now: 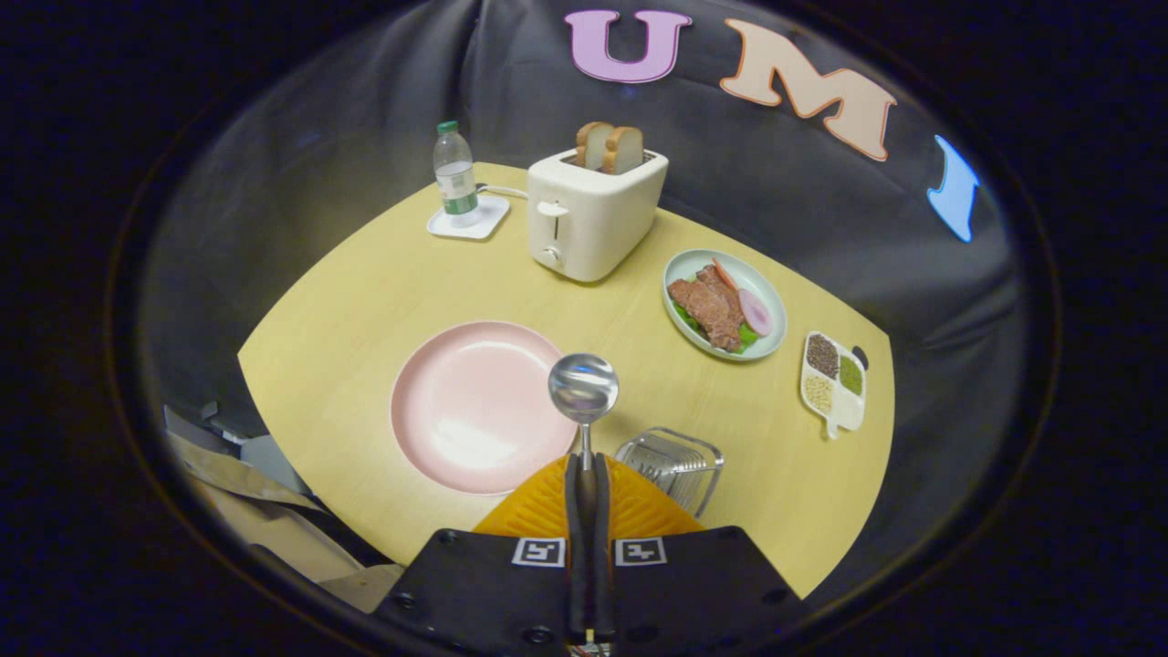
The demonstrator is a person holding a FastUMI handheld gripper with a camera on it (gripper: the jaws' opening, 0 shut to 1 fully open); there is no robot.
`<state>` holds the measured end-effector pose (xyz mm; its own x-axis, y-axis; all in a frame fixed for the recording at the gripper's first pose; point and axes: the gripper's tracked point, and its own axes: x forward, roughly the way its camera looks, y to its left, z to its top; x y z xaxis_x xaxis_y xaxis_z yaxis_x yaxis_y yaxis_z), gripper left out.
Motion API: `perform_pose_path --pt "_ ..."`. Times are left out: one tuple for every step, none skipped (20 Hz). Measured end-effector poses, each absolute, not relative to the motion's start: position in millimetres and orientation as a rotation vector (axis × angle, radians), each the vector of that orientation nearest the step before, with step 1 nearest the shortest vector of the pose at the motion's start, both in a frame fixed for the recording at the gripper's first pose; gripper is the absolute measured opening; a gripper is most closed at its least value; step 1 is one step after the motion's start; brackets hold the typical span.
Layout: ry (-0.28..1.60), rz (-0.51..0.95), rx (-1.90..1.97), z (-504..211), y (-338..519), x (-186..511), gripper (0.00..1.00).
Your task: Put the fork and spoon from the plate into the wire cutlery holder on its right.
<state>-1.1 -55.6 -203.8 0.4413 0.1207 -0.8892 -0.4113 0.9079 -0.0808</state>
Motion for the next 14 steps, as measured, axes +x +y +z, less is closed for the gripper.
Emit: perform_pose_path --pt "1.075 0.334 -0.316 -202 -62 -3 0.06" --pt "1.085 0.332 -0.33 -203 -70 -5 0.06" --pt "1.099 0.333 -0.344 -203 -76 -7 0.06" --pt "1.114 0.334 -0.354 -204 -83 -11 0.06" --pt "1.128 0.336 -0.364 -203 -89 -14 0.06" --pt "1.142 0.341 -0.374 -204 -94 -18 0.06" --pt "1.151 0.344 -0.383 -202 -99 -21 0.06" --pt "1.157 0.347 -0.393 -201 -103 -23 0.07" --pt "1.169 0.35 -0.399 -201 -108 -26 0.07" --pt "1.181 0.35 -0.403 -202 -112 -28 0.07" --pt "1.195 0.349 -0.407 -204 -115 -29 0.07" --pt "1.206 0.344 -0.413 -205 -120 -29 0.07" --pt "1.22 0.341 -0.419 -206 -123 -31 0.07" --pt "1.235 0.339 -0.422 -208 -126 -32 0.08"
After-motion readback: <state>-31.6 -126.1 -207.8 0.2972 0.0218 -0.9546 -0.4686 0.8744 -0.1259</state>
